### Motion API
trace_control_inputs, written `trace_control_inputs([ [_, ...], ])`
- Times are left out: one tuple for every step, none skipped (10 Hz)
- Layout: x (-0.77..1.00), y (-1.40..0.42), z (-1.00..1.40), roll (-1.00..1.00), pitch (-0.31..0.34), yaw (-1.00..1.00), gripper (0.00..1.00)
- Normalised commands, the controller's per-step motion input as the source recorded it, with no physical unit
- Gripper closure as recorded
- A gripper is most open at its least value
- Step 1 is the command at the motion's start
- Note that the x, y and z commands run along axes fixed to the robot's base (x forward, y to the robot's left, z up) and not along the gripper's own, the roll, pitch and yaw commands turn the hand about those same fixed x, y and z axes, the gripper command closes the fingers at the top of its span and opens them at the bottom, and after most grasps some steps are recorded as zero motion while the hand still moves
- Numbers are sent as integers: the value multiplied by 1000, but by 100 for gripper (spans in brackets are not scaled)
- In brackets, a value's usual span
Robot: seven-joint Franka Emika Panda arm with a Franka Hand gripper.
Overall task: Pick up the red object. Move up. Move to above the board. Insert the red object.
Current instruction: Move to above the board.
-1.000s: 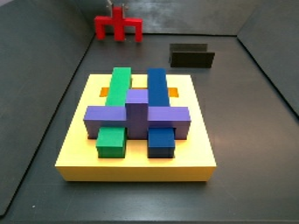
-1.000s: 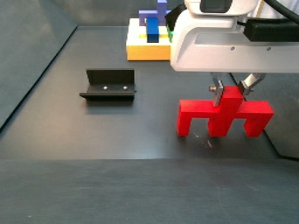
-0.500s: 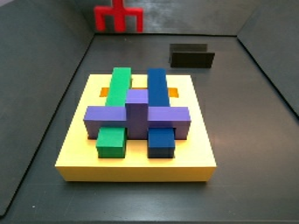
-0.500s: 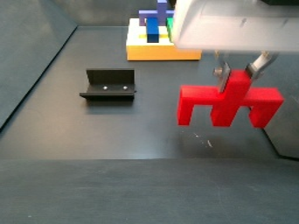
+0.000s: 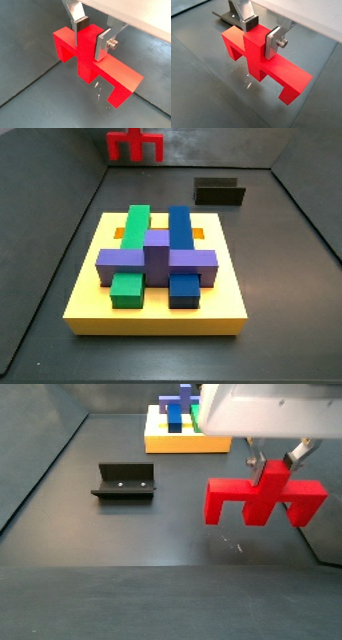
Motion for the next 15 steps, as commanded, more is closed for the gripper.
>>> trace_control_inputs([
  [0,0,1400,0,0,0,100],
  [16,5,1400,-38,-18,-9,100],
  [-29,-4,1400,-22,26,-5,100],
  [61,16,1400,-6,29,3,100],
  [53,17,810,-5,86,0,100],
  [32,-5,297,19,79,2,100],
  [337,-1400,139,-14,244,111,100],
  [334,-1400,138,-6,238,107,100],
  [334,-1400,139,34,196,85,100],
  [338,-1400,145,-38,114,29,100],
  [343,-1400,149,-17,98,28,100],
  [348,-1400,150,8,103,26,100],
  [361,-1400,155,-27,117,10,100],
  [374,-1400,158,-4,139,11,100],
  [400,-1400,166,1,164,7,100],
])
